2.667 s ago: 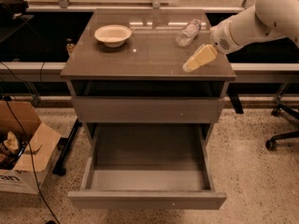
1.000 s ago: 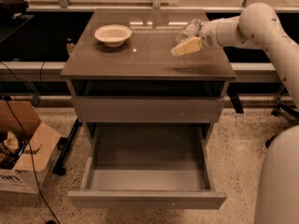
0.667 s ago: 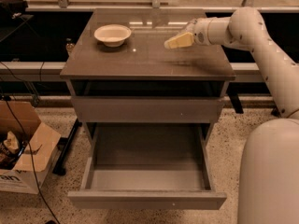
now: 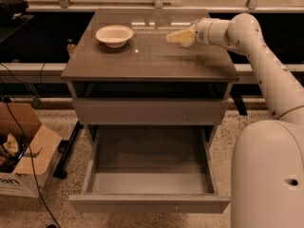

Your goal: Place water bottle into middle drawer

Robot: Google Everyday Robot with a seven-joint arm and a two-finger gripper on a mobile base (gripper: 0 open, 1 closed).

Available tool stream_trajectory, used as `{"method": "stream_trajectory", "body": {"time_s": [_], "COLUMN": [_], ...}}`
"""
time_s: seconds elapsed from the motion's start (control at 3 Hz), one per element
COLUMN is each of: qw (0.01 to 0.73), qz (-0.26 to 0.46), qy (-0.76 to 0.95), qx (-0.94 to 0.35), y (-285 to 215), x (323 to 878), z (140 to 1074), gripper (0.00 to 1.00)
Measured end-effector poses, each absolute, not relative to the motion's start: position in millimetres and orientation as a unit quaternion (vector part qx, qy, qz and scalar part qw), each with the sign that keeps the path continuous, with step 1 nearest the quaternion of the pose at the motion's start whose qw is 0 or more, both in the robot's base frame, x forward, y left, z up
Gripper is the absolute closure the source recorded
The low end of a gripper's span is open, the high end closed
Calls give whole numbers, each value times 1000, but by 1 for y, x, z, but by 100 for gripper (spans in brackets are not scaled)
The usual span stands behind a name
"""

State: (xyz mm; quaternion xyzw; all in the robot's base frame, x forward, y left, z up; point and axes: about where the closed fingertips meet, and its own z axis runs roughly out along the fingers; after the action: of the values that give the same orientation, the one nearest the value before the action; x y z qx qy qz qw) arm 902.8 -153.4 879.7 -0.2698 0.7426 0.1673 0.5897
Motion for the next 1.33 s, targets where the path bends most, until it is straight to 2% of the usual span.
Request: {"method": "stream_trajectory", "body": {"time_s": [0.67, 1.0, 1.33], "qw": [600, 594, 589], "qz": [170, 174, 176], "qy": [754, 762, 767], "qx": [-208, -192, -183], "y": [-170, -173, -174], "x": [928, 934, 937], "z": [865, 858, 853], "gripper": [0, 15, 39]}}
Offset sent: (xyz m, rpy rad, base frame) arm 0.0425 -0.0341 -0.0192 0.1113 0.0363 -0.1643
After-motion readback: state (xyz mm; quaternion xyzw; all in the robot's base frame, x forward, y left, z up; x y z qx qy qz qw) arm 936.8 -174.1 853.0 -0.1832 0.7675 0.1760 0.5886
